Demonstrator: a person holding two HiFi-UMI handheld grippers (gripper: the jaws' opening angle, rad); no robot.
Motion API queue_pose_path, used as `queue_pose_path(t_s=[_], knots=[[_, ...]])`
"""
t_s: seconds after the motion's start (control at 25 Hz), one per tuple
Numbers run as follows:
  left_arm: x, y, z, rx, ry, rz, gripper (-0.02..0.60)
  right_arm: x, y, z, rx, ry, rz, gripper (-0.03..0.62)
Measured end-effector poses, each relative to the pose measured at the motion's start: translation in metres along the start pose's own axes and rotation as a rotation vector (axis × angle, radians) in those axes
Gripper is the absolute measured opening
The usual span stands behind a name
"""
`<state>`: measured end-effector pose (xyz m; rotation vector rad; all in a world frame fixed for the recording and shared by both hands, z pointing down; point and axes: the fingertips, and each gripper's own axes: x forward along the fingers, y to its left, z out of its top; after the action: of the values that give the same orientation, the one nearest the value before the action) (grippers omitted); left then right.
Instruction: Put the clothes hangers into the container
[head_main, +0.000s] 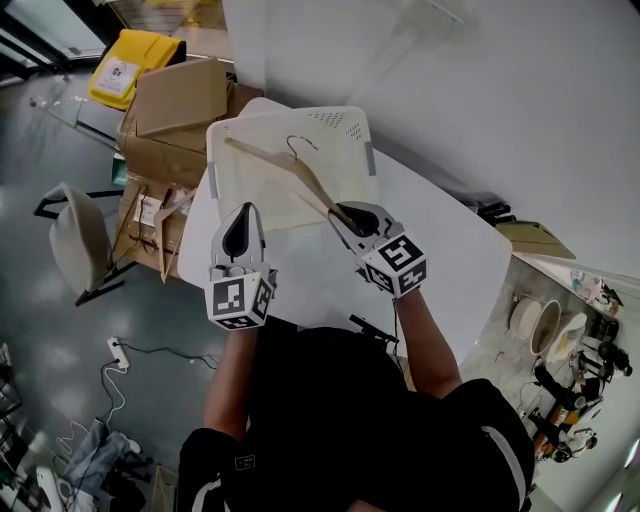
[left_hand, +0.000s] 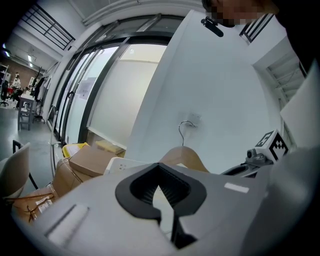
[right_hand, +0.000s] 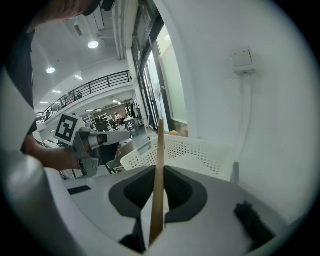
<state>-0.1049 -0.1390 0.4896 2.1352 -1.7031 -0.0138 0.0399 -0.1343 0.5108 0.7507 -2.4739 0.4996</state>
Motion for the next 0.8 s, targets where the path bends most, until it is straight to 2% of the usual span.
queue_pose_path(t_s=[0.8], knots=[[0.011, 0.003, -0.007, -0.011, 0.027, -0.001, 0.005, 0.031, -0.022, -0.006, -0.052, 0.111, 0.044, 0.060]])
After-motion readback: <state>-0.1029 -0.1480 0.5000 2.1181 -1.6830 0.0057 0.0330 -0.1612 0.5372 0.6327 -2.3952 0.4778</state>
